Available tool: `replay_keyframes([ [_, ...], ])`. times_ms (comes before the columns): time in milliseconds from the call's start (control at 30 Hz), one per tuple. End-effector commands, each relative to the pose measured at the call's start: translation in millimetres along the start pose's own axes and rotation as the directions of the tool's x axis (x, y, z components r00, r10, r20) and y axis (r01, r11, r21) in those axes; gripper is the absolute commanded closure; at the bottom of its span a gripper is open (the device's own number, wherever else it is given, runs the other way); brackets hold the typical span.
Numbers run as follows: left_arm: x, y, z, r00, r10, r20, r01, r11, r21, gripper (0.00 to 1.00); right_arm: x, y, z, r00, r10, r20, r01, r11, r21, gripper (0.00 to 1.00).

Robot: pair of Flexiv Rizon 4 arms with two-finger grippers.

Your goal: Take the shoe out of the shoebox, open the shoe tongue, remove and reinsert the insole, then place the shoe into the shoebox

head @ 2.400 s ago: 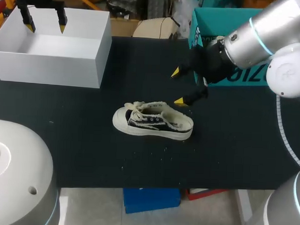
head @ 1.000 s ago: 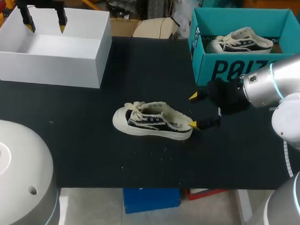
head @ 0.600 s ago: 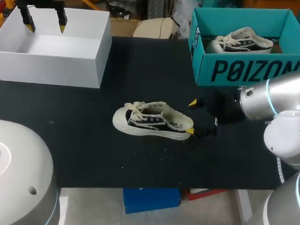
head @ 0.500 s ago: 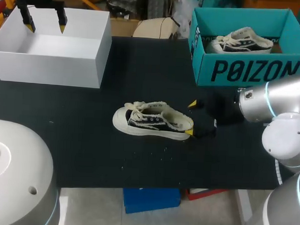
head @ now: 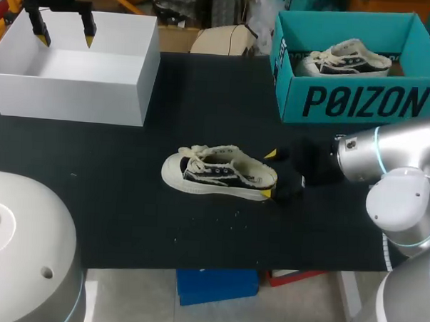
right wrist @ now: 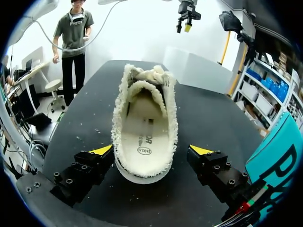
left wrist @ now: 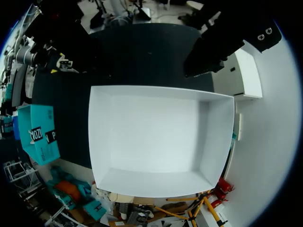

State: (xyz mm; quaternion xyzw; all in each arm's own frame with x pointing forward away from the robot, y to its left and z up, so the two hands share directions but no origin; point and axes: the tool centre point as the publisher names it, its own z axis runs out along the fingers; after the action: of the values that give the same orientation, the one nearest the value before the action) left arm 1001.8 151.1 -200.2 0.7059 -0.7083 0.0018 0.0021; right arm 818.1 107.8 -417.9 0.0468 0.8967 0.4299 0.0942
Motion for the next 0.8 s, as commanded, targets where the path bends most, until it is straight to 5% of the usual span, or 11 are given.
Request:
replay_keyframes([
  [33,0.7,0.5,-0.4,1.0,-0.002,0.003,0.002,1.0,-0.001,0.0,-0.1,-2.0,8.4,1.0,0.005,-0.006,-0.005,1.0,-0.01,0.0],
  [800,0.7,0.5,-0.4,1.0,-0.002,0.003,0.002,1.0,-0.001,0.0,12.6,3.7,25.2,0.995,0.096,0.009,-0.095,0.994,-0.055,0.0],
])
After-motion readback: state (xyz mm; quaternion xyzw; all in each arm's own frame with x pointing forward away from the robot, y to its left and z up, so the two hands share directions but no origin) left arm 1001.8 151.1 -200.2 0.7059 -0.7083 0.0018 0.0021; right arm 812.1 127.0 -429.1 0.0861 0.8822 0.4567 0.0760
